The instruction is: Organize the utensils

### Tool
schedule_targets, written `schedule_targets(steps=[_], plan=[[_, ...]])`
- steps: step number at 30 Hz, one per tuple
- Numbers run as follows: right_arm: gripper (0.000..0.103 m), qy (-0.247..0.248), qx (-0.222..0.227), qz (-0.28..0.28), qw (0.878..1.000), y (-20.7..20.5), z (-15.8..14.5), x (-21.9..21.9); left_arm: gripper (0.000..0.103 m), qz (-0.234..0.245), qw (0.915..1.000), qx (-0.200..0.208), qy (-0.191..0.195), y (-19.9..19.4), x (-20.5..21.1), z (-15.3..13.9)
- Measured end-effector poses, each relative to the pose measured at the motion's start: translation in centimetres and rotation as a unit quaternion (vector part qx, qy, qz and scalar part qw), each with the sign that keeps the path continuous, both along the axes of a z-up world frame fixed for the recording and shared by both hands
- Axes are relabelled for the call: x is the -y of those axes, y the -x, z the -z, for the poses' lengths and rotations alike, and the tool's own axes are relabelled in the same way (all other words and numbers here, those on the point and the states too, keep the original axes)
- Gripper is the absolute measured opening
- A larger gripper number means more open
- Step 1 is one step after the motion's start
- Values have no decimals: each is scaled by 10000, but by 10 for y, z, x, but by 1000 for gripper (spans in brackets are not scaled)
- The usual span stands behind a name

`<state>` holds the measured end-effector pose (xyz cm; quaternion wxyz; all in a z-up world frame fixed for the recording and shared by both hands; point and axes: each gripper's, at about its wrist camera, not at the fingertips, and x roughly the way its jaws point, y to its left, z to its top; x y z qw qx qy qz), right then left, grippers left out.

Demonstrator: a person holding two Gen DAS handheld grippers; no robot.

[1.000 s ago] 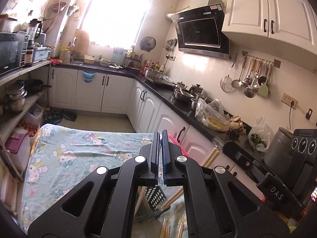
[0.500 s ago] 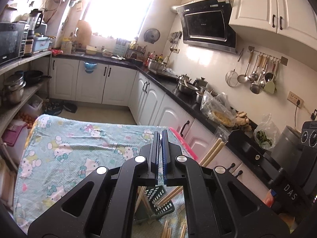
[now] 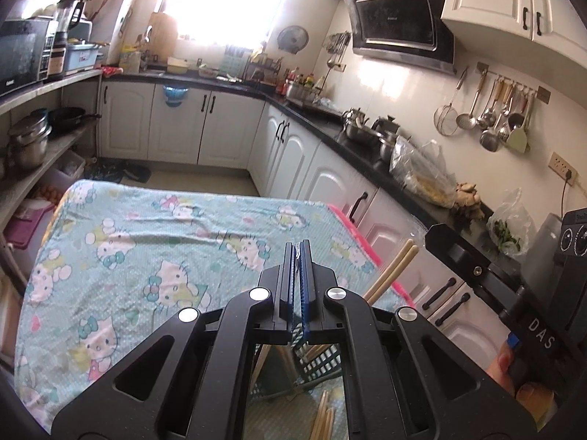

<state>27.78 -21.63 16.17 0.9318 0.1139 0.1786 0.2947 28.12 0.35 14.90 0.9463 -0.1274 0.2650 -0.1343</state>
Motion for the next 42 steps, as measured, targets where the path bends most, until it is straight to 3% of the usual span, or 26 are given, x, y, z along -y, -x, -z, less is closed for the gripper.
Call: schedule_targets(steps=[10,25,31,42], plan=[[1,93,-405,224,9989,-3,29,7,1,-76,9998,-190,-42,5,-3,27],[2,-47,-643,488,9967,13,45,31,1,-356,9993,-79,89,29,-27,29],[2,-59,-719,570,9958,20,50,38,10,-426,9989,-89,150,36,-36,32],[22,47,-777,658,9948,31,56,44,24,-508,9983,-101,279,49,-45,37]])
